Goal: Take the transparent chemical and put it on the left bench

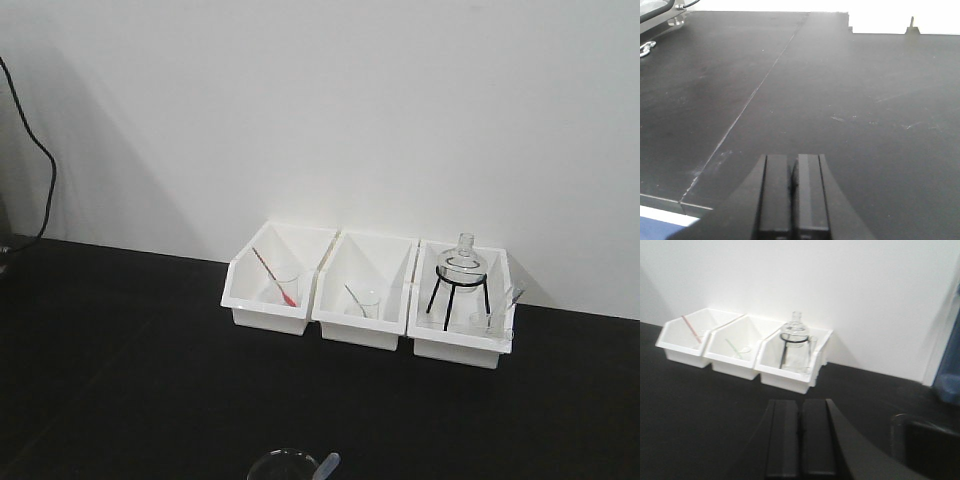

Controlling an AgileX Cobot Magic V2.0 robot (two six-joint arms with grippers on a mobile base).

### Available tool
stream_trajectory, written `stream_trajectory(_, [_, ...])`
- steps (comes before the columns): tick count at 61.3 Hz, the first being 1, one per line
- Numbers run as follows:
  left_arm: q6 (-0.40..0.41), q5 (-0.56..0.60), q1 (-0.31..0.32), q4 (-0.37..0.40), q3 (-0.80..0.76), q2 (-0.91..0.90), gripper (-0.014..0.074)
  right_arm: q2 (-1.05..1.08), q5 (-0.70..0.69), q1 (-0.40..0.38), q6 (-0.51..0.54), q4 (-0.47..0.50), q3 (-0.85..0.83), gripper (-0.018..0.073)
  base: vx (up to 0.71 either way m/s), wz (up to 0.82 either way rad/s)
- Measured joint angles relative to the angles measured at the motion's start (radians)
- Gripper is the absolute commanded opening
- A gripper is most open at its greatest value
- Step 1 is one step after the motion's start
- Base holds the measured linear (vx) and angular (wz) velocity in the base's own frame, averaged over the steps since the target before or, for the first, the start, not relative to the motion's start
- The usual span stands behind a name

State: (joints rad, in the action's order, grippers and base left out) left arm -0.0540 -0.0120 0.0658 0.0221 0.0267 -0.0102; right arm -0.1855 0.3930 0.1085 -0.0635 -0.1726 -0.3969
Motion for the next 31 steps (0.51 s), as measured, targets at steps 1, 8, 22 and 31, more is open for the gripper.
stream_trajectory(1, [0.000, 0.000, 0.000, 0.000, 0.000, 0.000, -0.0003, 0.016, -0.023, -0.024, 0.029, 0.026, 0.037, -0.0009, 0.00, 0.00])
stream_trajectory(8, [0.000, 0.000, 0.000, 0.000, 0.000, 0.000, -0.0003, 0.135, -0.109, -0.117, 0.080, 0.090, 0.223, -0.0007, 0.00, 0.00])
stream_trajectory(22, [0.000, 0.000, 0.000, 0.000, 0.000, 0.000, -0.0003, 0.194, -0.194, -0.137, -0.105, 0.033, 0.427, -0.0007, 0.00, 0.00])
stream_trajectory(31, [0.000, 0.000, 0.000, 0.000, 0.000, 0.000, -0.0003, 0.194, -0.195, -0.135, -0.145, 0.029, 0.428, -0.0007, 0.00, 0.00])
